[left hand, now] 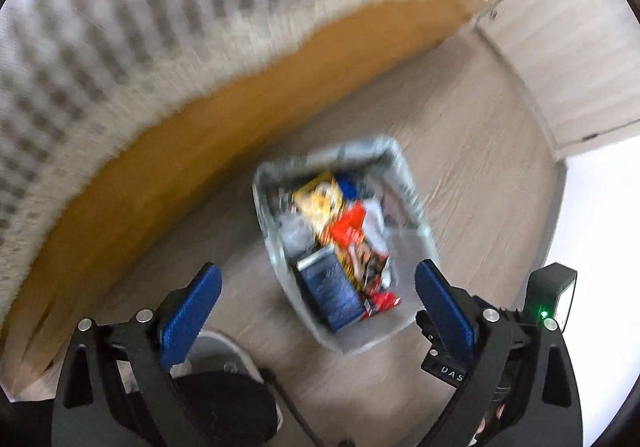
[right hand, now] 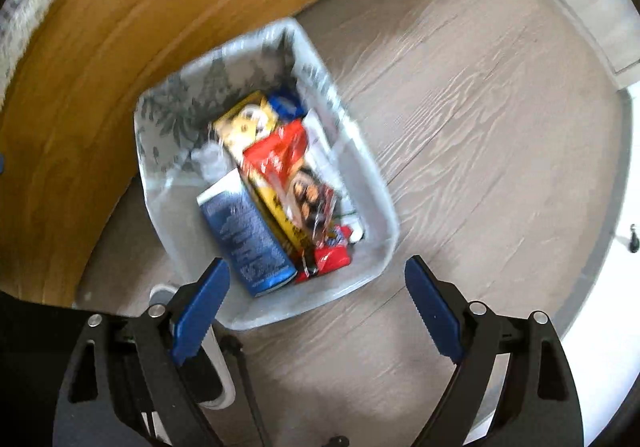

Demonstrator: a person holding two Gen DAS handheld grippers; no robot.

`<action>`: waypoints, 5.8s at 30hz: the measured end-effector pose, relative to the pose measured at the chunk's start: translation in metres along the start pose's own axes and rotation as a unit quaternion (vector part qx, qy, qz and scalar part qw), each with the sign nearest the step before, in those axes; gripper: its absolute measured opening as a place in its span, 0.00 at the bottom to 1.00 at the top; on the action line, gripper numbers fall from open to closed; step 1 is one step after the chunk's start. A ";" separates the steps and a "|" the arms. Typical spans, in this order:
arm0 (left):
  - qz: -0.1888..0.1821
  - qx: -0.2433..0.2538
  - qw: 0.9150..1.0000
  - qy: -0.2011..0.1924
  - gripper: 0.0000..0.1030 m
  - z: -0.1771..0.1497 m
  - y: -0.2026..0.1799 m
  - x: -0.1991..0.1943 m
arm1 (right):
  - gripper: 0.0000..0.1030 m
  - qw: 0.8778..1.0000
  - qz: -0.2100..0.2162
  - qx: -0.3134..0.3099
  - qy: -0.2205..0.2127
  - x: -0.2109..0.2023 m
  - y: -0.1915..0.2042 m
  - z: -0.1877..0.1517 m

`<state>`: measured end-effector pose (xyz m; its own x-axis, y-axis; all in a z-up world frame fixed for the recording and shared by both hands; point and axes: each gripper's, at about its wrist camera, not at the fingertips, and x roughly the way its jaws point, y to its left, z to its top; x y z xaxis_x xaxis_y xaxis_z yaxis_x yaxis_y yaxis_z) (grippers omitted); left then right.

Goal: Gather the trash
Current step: 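Move both tools back over the bed toward the milk carton and bottle, then grasp the white milk carton with the right gripper while the left grasps the clear bottle, then carry the milk carton and clear bottle over the wastebasket with both tools, then open both grippers to drop the carton and bottle into the wastebasket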

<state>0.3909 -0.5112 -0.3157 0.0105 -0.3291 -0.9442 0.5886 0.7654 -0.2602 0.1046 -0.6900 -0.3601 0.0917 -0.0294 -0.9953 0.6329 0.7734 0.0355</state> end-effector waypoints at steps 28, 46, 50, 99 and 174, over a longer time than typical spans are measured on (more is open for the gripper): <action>0.047 -0.180 0.930 -0.318 0.92 -0.003 0.298 -0.293 | 0.83 0.956 0.115 -0.135 -0.231 -0.222 0.244 0.083; 0.077 -0.351 0.875 -0.323 0.92 -0.020 0.459 -0.290 | 0.83 0.900 0.412 0.009 -0.143 -0.169 0.520 0.176; 0.079 -0.361 0.874 -0.316 0.92 -0.018 0.468 -0.285 | 0.83 0.897 0.421 0.034 -0.127 -0.156 0.546 0.186; 0.036 -0.005 0.972 -0.233 0.85 0.246 0.272 -0.195 | 0.66 0.933 0.053 -0.160 -0.317 -0.206 0.303 0.187; -0.029 -0.006 0.995 0.094 0.31 0.013 -0.034 0.076 | 0.32 0.997 0.015 -0.035 -0.072 0.013 -0.041 -0.018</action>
<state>0.3823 -0.5691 -0.3759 -0.1759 -0.2640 -0.9483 0.5736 0.7554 -0.3167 0.0664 -0.7109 -0.3765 0.2229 -0.0927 -0.9704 0.5731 0.8177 0.0536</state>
